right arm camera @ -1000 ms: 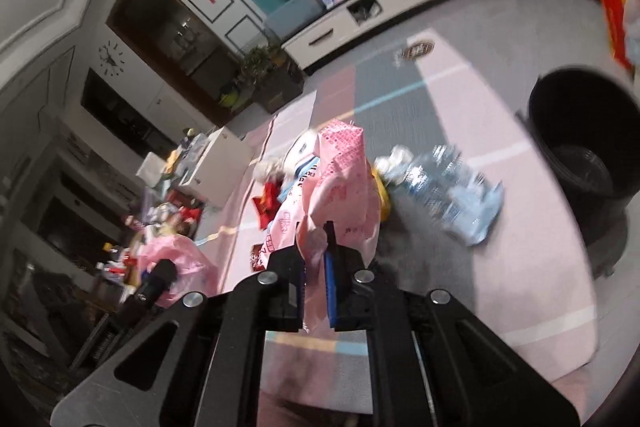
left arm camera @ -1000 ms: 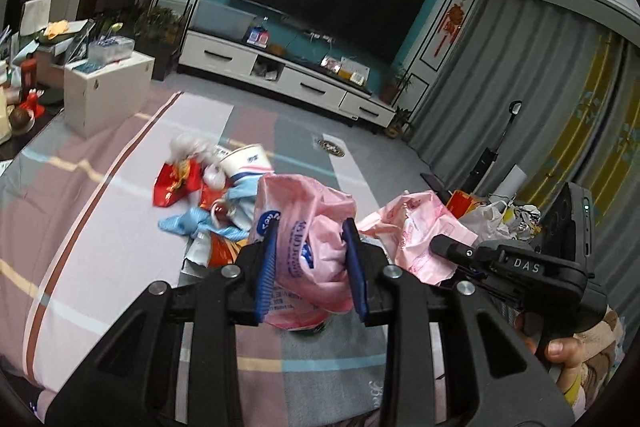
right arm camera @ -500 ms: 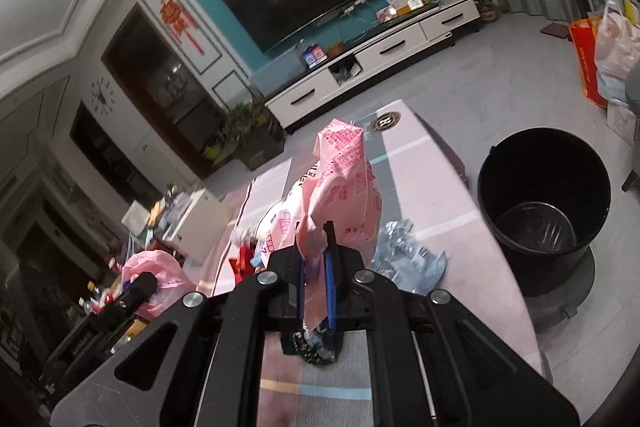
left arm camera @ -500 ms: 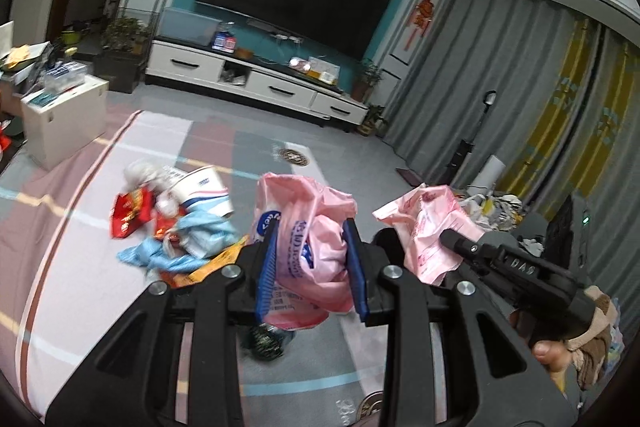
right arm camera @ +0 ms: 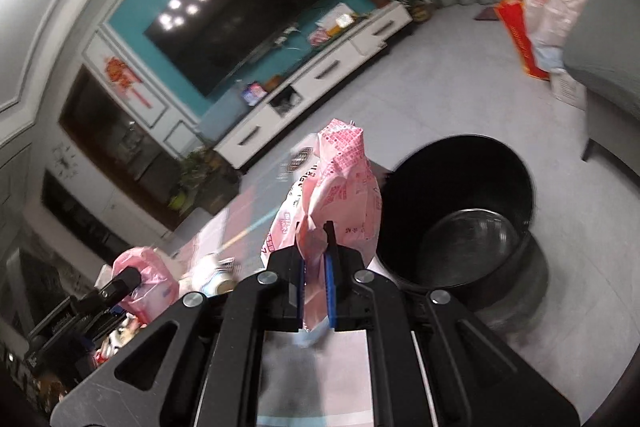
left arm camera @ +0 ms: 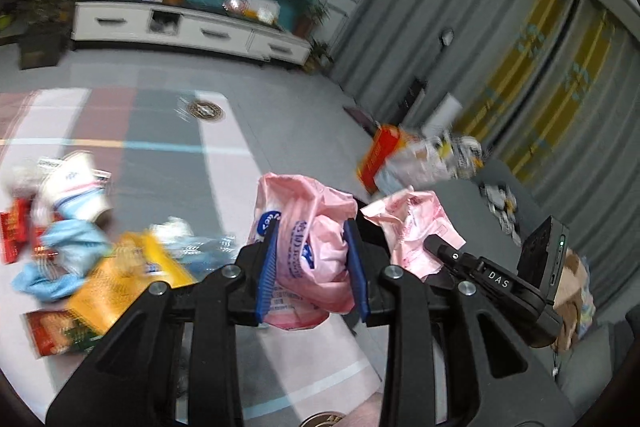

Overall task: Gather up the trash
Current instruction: 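Carry both pink bags over the black bin and open both tools, then grasp the yellow chip bag with the left tool while the right tool grasps the dark green bag, then carry both bags over the black bin and open both tools to drop them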

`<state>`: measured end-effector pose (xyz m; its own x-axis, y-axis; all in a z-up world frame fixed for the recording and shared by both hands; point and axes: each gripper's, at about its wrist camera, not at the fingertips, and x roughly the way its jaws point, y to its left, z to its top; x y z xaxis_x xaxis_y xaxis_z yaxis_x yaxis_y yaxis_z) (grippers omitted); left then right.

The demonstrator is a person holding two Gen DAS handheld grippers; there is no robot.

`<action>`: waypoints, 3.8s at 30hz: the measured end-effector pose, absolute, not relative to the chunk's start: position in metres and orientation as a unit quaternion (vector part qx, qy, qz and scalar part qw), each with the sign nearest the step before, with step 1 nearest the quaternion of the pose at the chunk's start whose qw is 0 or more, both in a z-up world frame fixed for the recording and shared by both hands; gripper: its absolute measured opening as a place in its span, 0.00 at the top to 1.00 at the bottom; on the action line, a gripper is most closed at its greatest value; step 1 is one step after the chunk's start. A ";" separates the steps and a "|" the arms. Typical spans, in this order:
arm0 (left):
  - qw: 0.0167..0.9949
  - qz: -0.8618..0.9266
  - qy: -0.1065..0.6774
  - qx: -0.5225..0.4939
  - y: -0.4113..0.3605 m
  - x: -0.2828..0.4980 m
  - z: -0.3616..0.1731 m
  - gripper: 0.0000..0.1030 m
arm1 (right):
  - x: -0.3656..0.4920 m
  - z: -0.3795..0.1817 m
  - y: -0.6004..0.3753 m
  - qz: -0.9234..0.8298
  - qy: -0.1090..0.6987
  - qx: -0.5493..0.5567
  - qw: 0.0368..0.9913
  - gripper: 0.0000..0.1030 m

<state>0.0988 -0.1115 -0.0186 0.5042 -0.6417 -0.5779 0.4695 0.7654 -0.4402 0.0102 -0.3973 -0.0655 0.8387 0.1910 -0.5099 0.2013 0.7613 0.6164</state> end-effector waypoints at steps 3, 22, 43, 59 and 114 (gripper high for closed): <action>0.850 -0.330 0.403 -0.082 -0.155 0.117 -0.038 0.68 | 0.016 -0.090 -0.416 -0.031 0.305 0.349 0.886 0.91; 0.818 -0.330 0.472 -0.009 -0.287 0.162 -0.115 0.24 | 0.030 -0.138 -0.458 -0.089 0.334 0.347 0.872 0.52; 0.899 -0.202 0.372 -0.112 -0.010 0.042 -0.046 0.10 | -0.016 -0.099 -0.332 0.047 0.376 0.270 0.885 0.48; 0.893 -0.115 0.398 -0.174 0.101 0.008 -0.086 0.10 | 0.006 -0.112 -0.198 0.185 0.432 0.183 0.864 0.48; 0.887 -0.231 0.397 -0.041 -0.028 0.078 -0.062 0.74 | -0.012 -0.104 -0.255 0.174 0.379 0.215 0.883 0.65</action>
